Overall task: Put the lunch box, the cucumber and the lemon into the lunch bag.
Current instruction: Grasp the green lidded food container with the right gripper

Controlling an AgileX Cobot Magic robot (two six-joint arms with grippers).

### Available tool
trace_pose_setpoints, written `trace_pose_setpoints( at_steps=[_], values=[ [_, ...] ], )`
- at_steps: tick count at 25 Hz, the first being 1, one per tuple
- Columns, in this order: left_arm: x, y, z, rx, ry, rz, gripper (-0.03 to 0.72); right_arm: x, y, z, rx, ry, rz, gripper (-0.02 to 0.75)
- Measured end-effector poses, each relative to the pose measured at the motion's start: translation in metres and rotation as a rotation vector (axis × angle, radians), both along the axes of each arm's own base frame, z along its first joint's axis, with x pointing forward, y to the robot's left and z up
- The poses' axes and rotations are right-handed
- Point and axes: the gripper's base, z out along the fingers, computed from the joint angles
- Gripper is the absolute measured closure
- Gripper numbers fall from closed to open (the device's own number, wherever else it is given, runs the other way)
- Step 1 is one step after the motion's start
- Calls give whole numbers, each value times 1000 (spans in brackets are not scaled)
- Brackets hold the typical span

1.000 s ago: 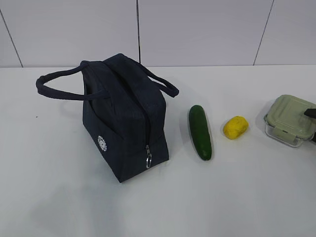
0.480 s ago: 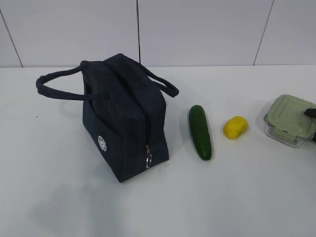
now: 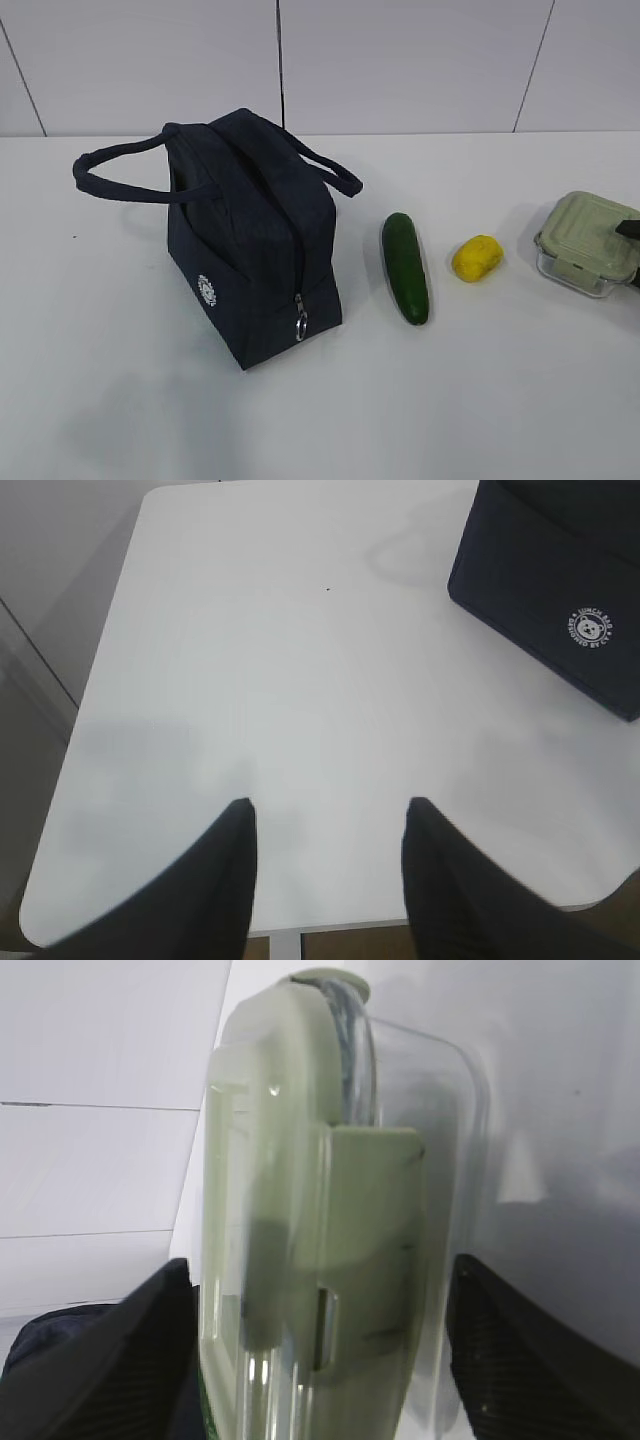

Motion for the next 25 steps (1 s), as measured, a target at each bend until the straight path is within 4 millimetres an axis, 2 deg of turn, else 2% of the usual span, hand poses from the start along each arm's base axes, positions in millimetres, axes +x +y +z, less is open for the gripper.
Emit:
trace_pose_setpoints(
  at_steps=[8,15,25],
  values=[
    [0,0,0,0,0,0,347,0,0,0,0,0,0,160],
    [0,0,0,0,0,0,347,0,0,0,0,0,0,265],
    [0,0,0,0,0,0,347,0,0,0,3,2,-1,279]
  ],
)
